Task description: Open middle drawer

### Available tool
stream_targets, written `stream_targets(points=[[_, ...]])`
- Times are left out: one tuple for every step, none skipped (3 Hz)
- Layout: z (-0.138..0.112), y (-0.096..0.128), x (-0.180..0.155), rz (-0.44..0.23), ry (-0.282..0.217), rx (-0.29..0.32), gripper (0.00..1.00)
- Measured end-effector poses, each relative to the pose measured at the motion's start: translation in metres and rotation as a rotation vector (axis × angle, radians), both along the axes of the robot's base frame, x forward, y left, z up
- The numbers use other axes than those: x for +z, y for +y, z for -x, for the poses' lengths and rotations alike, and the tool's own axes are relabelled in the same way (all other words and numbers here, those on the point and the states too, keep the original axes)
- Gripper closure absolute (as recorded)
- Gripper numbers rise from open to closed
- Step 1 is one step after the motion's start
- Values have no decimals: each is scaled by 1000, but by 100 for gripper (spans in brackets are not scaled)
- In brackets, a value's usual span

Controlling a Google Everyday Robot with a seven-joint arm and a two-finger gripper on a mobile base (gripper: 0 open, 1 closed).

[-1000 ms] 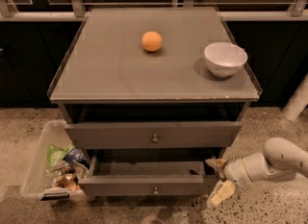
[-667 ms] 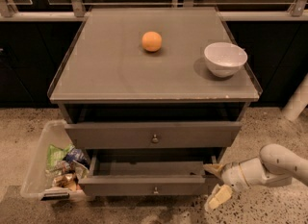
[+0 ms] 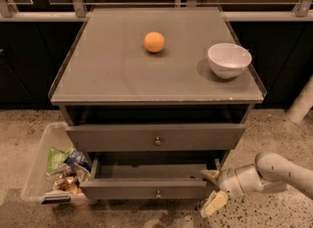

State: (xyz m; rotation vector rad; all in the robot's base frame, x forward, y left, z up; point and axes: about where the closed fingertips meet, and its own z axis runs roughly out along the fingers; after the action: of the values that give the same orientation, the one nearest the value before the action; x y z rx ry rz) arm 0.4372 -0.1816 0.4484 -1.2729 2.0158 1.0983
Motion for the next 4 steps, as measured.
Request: stream_targets(points=[[0, 0, 0, 0, 0, 1, 0], [6, 0, -4, 15, 14, 7, 0], [-15, 3, -2, 59, -17, 15, 0], [-15, 3, -2, 59, -18, 15, 0]])
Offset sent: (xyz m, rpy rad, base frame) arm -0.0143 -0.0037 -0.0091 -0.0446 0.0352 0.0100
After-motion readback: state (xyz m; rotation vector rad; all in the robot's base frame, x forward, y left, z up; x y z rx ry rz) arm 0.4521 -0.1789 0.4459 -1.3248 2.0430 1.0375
